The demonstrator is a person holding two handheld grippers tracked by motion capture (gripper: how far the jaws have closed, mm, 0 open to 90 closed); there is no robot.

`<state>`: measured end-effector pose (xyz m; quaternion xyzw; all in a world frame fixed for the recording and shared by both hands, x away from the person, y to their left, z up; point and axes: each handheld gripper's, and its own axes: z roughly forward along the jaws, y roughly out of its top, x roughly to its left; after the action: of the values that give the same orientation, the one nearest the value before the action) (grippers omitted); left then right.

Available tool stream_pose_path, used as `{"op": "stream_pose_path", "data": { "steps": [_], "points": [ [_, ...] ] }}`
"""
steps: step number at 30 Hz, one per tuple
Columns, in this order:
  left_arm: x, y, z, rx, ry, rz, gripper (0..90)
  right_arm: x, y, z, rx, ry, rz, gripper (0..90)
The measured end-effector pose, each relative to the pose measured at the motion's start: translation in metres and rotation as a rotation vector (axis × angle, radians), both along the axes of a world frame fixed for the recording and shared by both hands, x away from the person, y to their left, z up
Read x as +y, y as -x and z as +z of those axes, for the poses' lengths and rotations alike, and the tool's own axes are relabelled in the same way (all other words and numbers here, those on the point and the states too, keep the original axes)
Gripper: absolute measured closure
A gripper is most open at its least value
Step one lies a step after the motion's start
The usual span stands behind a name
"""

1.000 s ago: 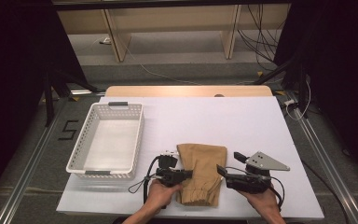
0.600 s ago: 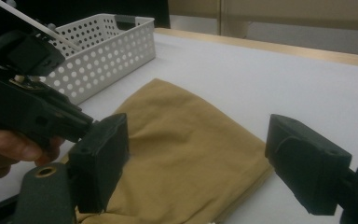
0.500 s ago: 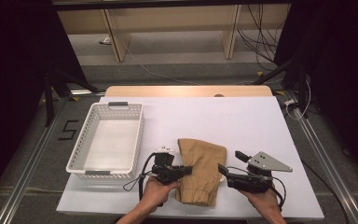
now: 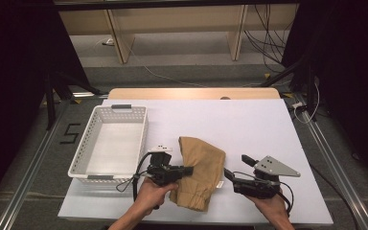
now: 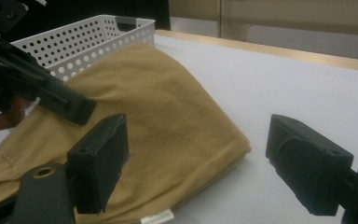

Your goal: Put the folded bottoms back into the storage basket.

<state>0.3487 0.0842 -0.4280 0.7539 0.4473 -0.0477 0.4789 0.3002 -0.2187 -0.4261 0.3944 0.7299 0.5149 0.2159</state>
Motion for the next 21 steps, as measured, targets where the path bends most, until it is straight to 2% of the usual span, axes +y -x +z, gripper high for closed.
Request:
{"op": "stream_pose_path", "data": {
  "steps": [5, 9, 17, 21],
  "points": [
    [0.007, -0.001, 0.012, -0.037, -0.013, -0.004, 83.1, -0.001, 0.0, 0.0, 0.002, -0.004, -0.003, 22.0],
    [0.016, -0.002, 0.023, -0.079, -0.022, 0.018, 83.0, 0.0, 0.0, 0.0, 0.001, 0.002, -0.001, 21.9],
    [0.039, -0.008, 0.041, -0.11, -0.005, 0.046, 83.0, -0.001, 0.0, 0.0, -0.007, -0.002, -0.004, 22.0],
    [0.046, -0.01, 0.046, -0.12, -0.012, 0.051, 83.0, -0.001, 0.0, 0.0, -0.007, 0.006, -0.002, 21.9]
  ]
}}
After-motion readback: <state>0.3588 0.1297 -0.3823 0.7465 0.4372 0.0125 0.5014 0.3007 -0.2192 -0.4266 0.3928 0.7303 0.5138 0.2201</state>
